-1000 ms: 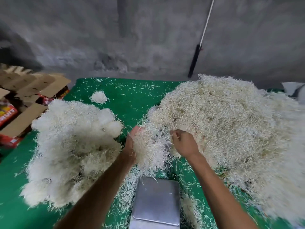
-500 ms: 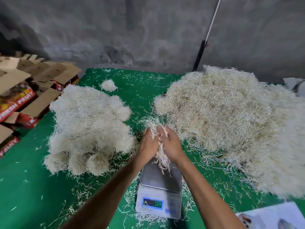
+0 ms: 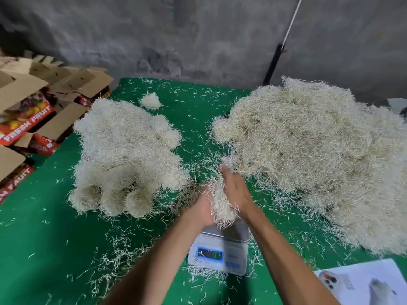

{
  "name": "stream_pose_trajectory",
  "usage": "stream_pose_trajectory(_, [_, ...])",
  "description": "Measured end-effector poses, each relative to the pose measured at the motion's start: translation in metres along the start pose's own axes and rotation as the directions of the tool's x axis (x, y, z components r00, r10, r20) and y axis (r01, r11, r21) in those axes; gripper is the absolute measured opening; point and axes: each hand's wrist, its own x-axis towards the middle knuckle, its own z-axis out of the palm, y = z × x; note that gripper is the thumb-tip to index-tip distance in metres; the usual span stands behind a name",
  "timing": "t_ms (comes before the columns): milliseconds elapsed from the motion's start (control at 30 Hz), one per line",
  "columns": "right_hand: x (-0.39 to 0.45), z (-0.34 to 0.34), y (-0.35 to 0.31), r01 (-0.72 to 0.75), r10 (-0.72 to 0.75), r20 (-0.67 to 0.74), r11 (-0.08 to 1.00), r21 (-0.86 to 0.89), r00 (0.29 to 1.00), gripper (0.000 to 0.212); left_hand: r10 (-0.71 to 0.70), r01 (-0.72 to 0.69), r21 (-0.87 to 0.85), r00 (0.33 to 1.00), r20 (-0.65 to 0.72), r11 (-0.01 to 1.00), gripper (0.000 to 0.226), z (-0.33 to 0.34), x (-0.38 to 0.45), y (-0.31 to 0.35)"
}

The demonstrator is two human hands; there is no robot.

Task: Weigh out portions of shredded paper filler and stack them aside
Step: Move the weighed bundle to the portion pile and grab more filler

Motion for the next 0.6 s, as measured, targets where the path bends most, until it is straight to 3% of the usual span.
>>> stream_pose_trajectory(67, [0.001,0.004,0.004,0.081,-0.076,-0.148,0.996,0.03,0.986,0.05,-0.044,0.05,0.057,0.994,-0.095,0.997,0.05,0.004,0.002,-0.003])
stream_pose_trajectory(133, [0.003,0.004,0.009,0.173,-0.202,-0.242,0.975,-0.137,0.949,0.033,-0.036,0.041,0.076,0.997,-0.069,0.996,0.049,0.009,0.0,-0.004])
stream_pose_trajectory(167, [0.004,0.003,0.012,0.185,-0.236,-0.233,0.958,-0.22,0.943,0.026,-0.055,0.055,-0.006,0.997,-0.058,0.998,0.05,0.013,0.004,-0.005])
stream_pose_trajectory(233, [0.003,0.002,0.015,0.224,-0.25,-0.06,0.932,-0.286,0.966,0.037,-0.067,0.061,-0.19,0.997,-0.025,0.98,0.057,0.017,0.008,0.0])
stream_pose_trajectory(300, [-0.009,0.007,0.019,0.254,-0.206,0.202,0.934,-0.252,0.957,0.056,-0.021,0.011,-0.149,0.998,-0.067,0.989,0.054,0.004,0.022,0.004])
stream_pose_trajectory(333, [-0.017,0.011,0.024,0.265,-0.19,0.281,0.929,-0.259,0.941,0.062,-0.061,0.048,-0.125,0.992,-0.108,0.991,0.06,-0.006,0.029,0.004])
stream_pose_trajectory(400, [-0.027,0.015,0.038,0.295,-0.221,0.273,0.916,-0.272,0.936,0.063,-0.109,0.088,-0.195,0.989,-0.099,0.977,0.059,-0.022,0.03,0.007])
stream_pose_trajectory(433, [-0.029,0.013,0.042,0.271,-0.22,0.21,0.928,-0.256,0.953,0.06,-0.13,0.124,-0.211,0.991,-0.015,0.97,0.051,-0.025,0.024,0.009])
stream_pose_trajectory(467, [-0.029,0.009,0.044,0.184,-0.163,0.12,0.963,-0.199,0.979,0.058,-0.073,0.076,-0.061,0.996,0.05,0.995,0.055,-0.033,0.021,0.005])
stream_pose_trajectory(533, [-0.024,0.0,0.049,-0.105,0.11,-0.043,0.988,0.116,0.993,0.062,-0.08,0.083,-0.022,0.987,0.14,0.996,0.065,-0.04,0.011,0.001])
stream_pose_trajectory(600, [-0.015,-0.011,0.061,-0.23,0.296,-0.133,0.9,0.369,0.946,0.062,-0.034,0.032,0.084,0.999,0.029,0.996,0.061,-0.053,0.015,-0.009])
